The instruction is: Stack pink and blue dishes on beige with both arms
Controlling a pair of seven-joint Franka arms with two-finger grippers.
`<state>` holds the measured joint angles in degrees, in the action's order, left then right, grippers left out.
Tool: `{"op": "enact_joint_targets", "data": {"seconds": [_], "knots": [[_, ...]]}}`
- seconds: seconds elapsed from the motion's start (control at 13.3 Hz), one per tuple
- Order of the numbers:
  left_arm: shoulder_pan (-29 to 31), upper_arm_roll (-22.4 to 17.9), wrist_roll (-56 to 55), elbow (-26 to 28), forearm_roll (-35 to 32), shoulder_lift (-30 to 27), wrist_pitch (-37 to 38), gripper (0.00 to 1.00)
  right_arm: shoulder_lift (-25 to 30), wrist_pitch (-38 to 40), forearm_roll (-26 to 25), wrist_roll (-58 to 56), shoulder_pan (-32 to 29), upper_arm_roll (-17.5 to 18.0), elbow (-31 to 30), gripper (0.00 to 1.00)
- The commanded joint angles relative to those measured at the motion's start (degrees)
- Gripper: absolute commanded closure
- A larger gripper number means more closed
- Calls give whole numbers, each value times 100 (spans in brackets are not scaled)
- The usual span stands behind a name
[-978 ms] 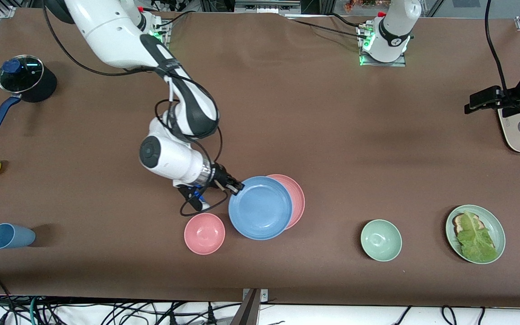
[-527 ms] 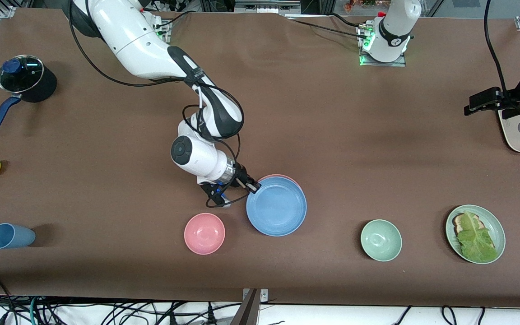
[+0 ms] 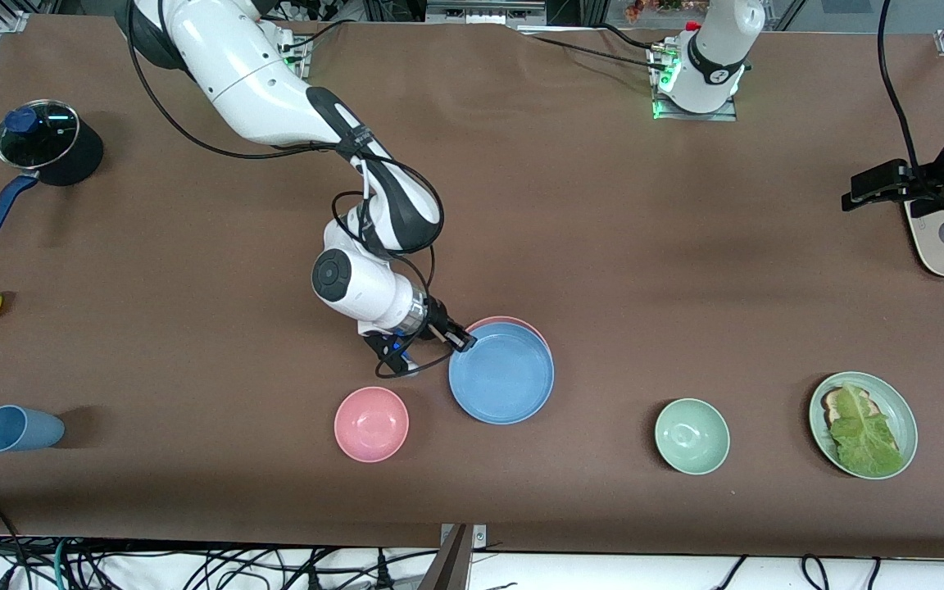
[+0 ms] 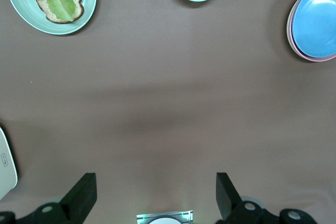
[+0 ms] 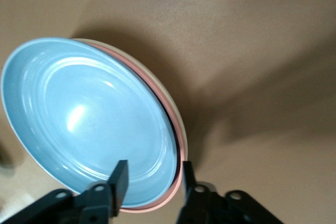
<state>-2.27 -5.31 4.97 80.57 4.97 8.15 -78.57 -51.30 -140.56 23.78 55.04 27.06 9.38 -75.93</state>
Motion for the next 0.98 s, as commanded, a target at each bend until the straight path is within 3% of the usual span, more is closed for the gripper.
{"op": "enact_joint_targets", "data": {"seconds": [0.0,0.23,0.38,0.9], "knots": [[-20,21,127,21,-190,-24,-53,0,391,903,-460,-19,19,-356,69,0],[-20,21,127,21,-190,-24,-53,0,918,1958,-1155,-151,1,-726,61,0],[-28,21,127,21,-181,-24,-53,0,1235,2749,-1218,-1025,1,-1094,61,0],[-28,38,127,12,-181,-16,-53,0,2439,5615,-1201,-4664,1,-3220,78,0]]}}
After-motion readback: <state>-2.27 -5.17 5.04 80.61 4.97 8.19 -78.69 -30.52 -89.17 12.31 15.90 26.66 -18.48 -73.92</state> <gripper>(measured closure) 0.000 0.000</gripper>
